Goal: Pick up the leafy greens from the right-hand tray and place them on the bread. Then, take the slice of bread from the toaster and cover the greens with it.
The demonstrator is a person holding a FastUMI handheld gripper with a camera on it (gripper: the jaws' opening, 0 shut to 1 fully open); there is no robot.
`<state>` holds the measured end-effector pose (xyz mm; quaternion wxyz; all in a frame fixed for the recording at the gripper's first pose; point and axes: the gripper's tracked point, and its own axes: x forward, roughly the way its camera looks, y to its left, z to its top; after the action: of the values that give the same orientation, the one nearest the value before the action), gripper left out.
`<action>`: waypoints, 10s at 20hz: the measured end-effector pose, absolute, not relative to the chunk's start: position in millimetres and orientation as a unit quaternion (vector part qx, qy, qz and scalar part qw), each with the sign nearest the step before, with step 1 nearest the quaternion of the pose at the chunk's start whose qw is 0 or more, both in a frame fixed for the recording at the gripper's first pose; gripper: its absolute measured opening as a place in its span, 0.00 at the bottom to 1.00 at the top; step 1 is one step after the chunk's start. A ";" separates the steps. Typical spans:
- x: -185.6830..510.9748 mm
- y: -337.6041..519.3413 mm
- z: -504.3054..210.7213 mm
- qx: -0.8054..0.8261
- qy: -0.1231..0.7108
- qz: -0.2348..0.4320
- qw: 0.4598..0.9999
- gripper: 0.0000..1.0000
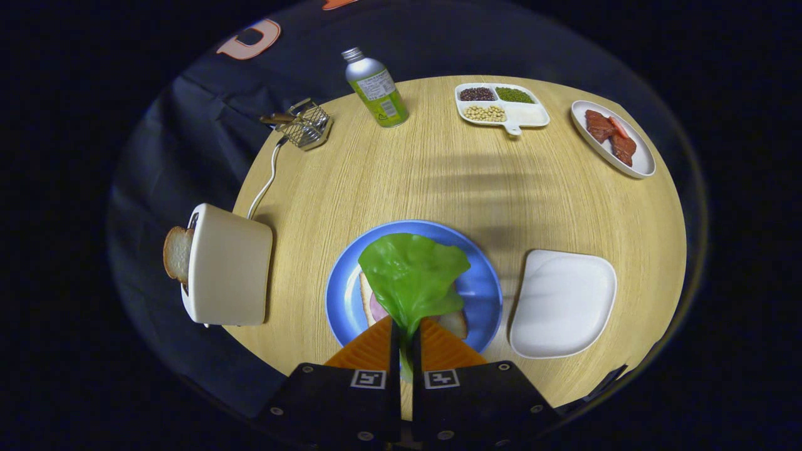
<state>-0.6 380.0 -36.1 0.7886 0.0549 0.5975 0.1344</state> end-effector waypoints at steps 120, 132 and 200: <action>2.7 410.6 35.7 0.226 0.594 0.242 0.733 0.14; 10.8 380.4 -15.9 0.266 0.578 0.215 0.741 0.17; 36.0 173.4 381.8 -0.031 -0.089 -0.026 0.995 0.98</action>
<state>36.0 173.4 381.8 0.9952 -0.0311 -0.0885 -0.0263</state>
